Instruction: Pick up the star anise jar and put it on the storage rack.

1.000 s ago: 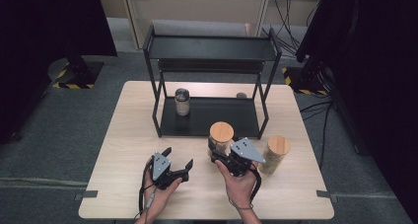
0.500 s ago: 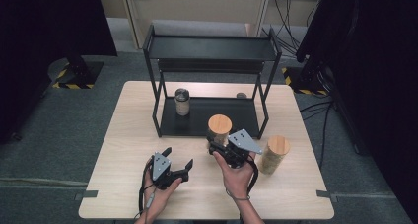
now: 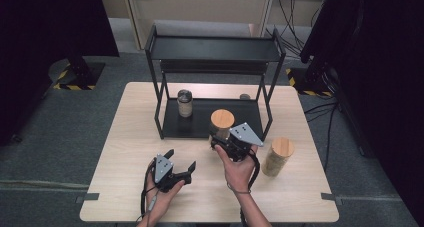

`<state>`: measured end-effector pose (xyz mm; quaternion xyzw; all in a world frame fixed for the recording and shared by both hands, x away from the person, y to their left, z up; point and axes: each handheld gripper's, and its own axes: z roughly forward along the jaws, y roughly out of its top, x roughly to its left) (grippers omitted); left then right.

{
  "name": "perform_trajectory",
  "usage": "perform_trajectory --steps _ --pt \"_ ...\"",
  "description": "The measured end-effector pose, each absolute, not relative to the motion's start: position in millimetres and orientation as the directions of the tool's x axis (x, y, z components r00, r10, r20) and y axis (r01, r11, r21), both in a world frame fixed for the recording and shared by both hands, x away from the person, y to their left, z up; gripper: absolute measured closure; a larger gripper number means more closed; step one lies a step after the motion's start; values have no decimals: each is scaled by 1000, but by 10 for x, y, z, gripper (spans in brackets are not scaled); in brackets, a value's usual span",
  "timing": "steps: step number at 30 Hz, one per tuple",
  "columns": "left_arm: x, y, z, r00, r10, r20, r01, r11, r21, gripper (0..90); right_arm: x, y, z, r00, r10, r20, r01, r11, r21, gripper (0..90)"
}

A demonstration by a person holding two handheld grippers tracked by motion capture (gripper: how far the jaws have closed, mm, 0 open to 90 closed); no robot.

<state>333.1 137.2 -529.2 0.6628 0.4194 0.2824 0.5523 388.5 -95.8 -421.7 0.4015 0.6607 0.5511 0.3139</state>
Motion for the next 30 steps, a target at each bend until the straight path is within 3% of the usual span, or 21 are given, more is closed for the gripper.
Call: perform_trajectory --steps 30 --pt "3332 1377 -5292 490 867 -93 244 -34 969 67 4293 -814 -4168 -450 893 31 210 72 975 255"
